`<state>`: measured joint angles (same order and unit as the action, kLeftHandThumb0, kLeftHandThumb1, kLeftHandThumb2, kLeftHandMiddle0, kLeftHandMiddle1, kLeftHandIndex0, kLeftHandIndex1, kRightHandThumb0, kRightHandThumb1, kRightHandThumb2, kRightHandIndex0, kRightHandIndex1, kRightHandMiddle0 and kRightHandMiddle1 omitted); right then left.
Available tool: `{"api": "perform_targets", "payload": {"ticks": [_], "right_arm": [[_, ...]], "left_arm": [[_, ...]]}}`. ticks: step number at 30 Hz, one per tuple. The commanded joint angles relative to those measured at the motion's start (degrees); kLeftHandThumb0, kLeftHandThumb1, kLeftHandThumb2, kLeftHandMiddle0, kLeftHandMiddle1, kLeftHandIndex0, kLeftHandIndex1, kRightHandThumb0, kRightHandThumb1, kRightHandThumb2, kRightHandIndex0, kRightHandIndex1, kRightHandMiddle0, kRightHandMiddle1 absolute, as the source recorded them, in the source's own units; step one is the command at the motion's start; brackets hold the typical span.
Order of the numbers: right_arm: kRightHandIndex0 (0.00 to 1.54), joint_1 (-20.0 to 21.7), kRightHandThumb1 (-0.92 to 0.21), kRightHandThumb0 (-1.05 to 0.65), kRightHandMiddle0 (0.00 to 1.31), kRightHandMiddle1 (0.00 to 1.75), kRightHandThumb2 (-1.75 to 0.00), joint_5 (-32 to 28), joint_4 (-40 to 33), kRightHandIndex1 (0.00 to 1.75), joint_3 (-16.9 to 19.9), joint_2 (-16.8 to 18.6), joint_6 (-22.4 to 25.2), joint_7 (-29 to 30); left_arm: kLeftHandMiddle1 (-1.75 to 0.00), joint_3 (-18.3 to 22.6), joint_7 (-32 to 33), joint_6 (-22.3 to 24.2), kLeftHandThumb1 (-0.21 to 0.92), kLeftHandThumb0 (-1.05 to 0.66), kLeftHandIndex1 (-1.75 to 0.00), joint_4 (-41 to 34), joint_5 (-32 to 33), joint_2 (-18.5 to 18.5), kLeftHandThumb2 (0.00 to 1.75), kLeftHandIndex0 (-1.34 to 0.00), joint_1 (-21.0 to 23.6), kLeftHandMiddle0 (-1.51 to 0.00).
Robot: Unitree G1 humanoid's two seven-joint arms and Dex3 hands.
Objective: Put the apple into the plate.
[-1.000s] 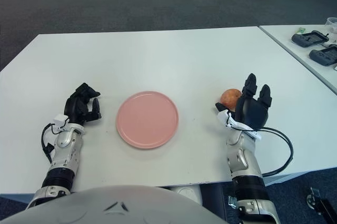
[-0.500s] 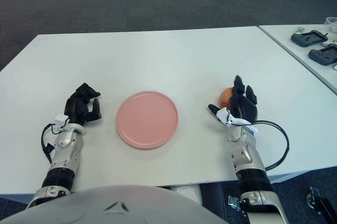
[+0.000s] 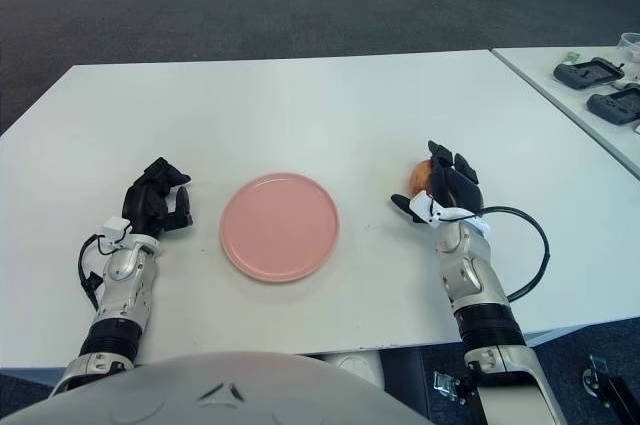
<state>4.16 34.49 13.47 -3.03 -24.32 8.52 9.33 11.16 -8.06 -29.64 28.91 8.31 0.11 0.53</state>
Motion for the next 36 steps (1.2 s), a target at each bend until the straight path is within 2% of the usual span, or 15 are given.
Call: {"api": "perform_targets", "payload": {"ticks": [1, 6, 8, 10, 12, 14, 16, 17, 21, 27, 31, 36], "right_arm": [[0.00, 1.2, -0.52, -0.89, 0.00, 0.47, -0.84, 0.2, -0.7, 0.00, -0.9, -0.9, 0.2, -1.0], [0.00, 2.3, -0.51, -0.86, 0.00, 0.53, -0.86, -0.2, -0.9, 0.00, -1.0, -1.0, 0.8, -2.1], [0.00, 2.7, -0.50, -0.84, 0.00, 0.60, -0.89, -0.5, -0.9, 0.00, -0.9, -0.9, 1.1, -2.5], [0.01, 3.6, -0.49, -0.82, 0.00, 0.67, -0.91, -1.0, -0.3, 0.00, -0.7, -0.5, 1.5, -2.9], [0.02, 6.3, -0.49, -0.81, 0.00, 0.73, -0.92, -1.6, 3.1, 0.02, -0.9, 0.2, 1.2, -2.6], [0.01, 8.9, -0.48, -0.80, 0.00, 0.87, -0.95, -1.9, 7.3, 0.19, -1.3, 0.4, 0.2, -1.8], [0.00, 12.1, -0.48, -0.79, 0.00, 1.05, -0.96, -1.8, 13.6, 0.45, -2.0, 0.2, -2.1, -0.5], [0.00, 13.0, -0.48, -0.78, 0.00, 1.09, -0.97, -1.9, 15.5, 0.50, -2.2, 0.1, -2.9, 0.0], [0.00, 14.6, -0.49, -0.78, 0.00, 1.34, -0.99, -1.8, 19.7, 0.83, -3.1, -0.6, -4.6, 1.1], [0.00, 16.5, -0.46, -0.76, 0.00, 1.63, -1.06, -1.8, 24.1, 1.20, -4.0, -0.8, -4.2, 1.8], [0.00, 17.3, -0.43, -0.74, 0.01, 1.72, -1.09, -1.7, 25.2, 1.34, -4.5, -0.7, -3.0, 1.6], [0.00, 18.9, -0.38, -0.70, 0.09, 1.74, -1.15, -1.1, 26.9, 1.52, -5.6, -0.4, 1.0, 0.9]], "left_arm": [[-1.75, 0.1, 0.6, -0.2, 0.17, -0.55, -1.75, 3.4, 0.4, -1.4, 1.51, -0.74, -4.1, -1.28], [-1.75, 0.1, 0.9, -0.3, 0.17, -0.55, -1.75, 3.4, 0.1, -1.5, 1.51, -0.74, -4.1, -1.28], [-1.75, 0.0, 0.9, -0.4, 0.17, -0.55, -1.75, 3.3, 0.1, -1.6, 1.51, -0.74, -4.1, -1.28], [-1.75, 0.0, 0.9, -0.3, 0.17, -0.55, -1.75, 3.3, 0.1, -1.6, 1.51, -0.74, -4.1, -1.28], [-1.75, 0.0, 0.9, -0.2, 0.17, -0.55, -1.75, 3.4, 0.1, -1.7, 1.51, -0.74, -4.1, -1.28], [-1.75, 0.0, 1.0, -0.3, 0.18, -0.54, -1.75, 3.5, 0.0, -1.7, 1.49, -0.73, -4.1, -1.28], [-1.75, 0.0, 1.3, -0.3, 0.20, -0.54, -1.75, 3.5, -0.2, -1.7, 1.48, -0.71, -4.1, -1.27], [-1.75, -0.1, 1.3, -0.3, 0.20, -0.53, -1.75, 3.5, -0.3, -1.7, 1.47, -0.71, -4.1, -1.26], [-1.75, -0.1, 1.5, -0.5, 0.21, -0.53, -1.75, 3.5, -0.5, -1.7, 1.46, -0.70, -4.2, -1.26], [-1.75, 0.0, 1.4, 0.1, 0.21, -0.53, -1.75, 3.1, 0.0, -1.8, 1.46, -0.70, -4.4, -1.26], [-1.75, 0.1, 1.2, 0.2, 0.22, -0.53, -1.75, 3.0, 0.1, -1.8, 1.45, -0.70, -4.5, -1.25], [-1.75, 0.2, 0.8, 0.0, 0.22, -0.53, -1.75, 3.1, 0.5, -1.8, 1.45, -0.70, -4.6, -1.25]]}}
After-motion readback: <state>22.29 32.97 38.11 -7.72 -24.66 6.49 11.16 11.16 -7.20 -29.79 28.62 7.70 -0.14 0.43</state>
